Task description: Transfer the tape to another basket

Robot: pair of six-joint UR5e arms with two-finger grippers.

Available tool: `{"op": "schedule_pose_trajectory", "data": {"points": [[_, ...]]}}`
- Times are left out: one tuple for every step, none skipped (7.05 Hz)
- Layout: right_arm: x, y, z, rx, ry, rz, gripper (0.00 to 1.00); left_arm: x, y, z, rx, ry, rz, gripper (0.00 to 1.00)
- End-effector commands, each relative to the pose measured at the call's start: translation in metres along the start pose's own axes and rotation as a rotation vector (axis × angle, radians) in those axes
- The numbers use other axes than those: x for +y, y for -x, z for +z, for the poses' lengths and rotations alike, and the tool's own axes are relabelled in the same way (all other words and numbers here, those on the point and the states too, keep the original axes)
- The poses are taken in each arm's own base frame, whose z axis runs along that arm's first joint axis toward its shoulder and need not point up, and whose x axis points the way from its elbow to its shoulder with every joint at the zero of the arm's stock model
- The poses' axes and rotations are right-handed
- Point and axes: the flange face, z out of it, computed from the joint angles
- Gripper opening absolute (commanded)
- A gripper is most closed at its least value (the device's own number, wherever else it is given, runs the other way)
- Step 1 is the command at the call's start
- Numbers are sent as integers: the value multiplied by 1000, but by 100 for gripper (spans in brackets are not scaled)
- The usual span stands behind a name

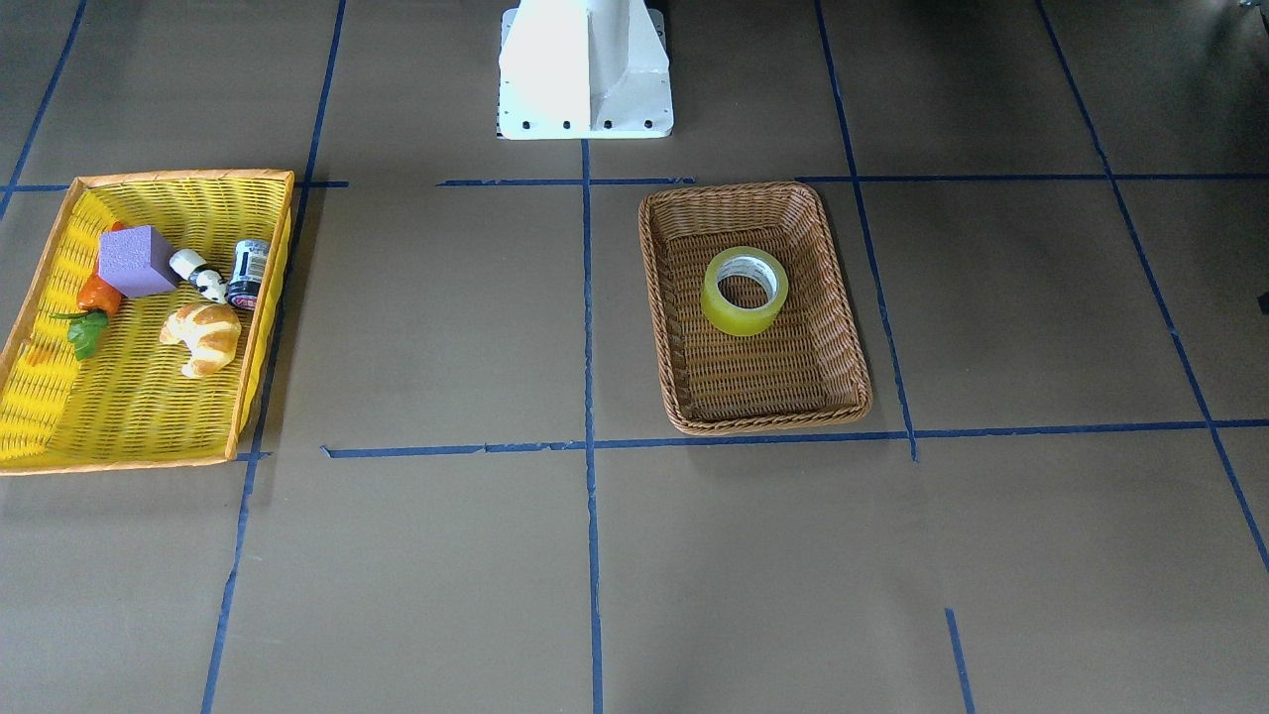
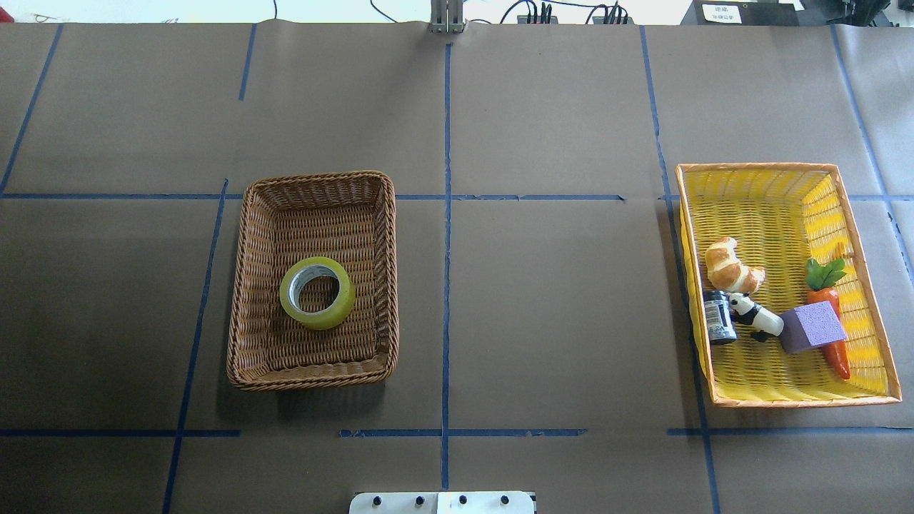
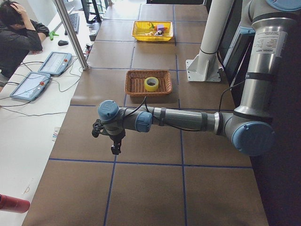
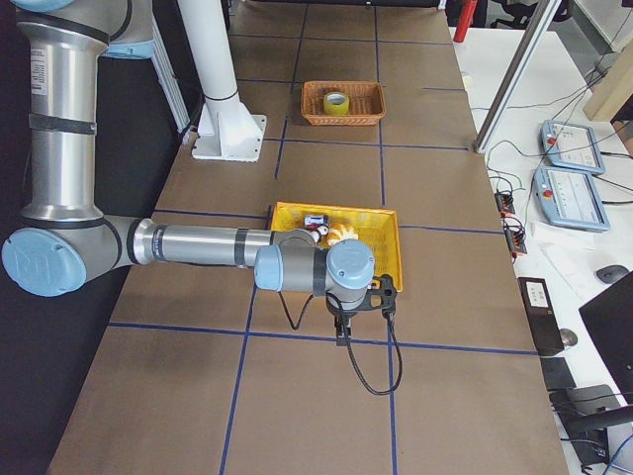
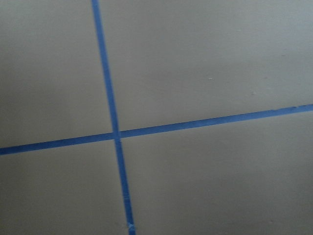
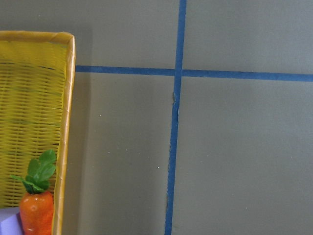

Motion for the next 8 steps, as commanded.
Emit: {"op": "schedule_pose_trajectory", "data": {"points": [[-3, 1, -5, -1, -10, -1, 100, 19, 42, -22, -7, -4, -5, 100], [-3, 0, -7, 0, -14, 1, 100, 28, 57, -28, -3, 30, -22, 100], [-3, -2, -9, -1, -19, 5, 100, 35, 62, -24, 0, 43, -22, 100], [-3, -2, -9, -2, -18, 6, 100, 55, 71, -13, 2, 62, -44, 100], [-3, -2, -9, -2, -18, 6, 100, 60, 73, -10, 3, 67, -52, 100], [-3, -2, -8, -2, -17, 7, 100, 61, 73, -10, 0, 67, -51, 100], [-3, -2, -8, -2, -17, 7, 100, 67, 76, -7, -6, 71, -49, 100], [-3, -2, -9, -2, -18, 6, 100, 68, 76, -6, -8, 69, -42, 100]]}}
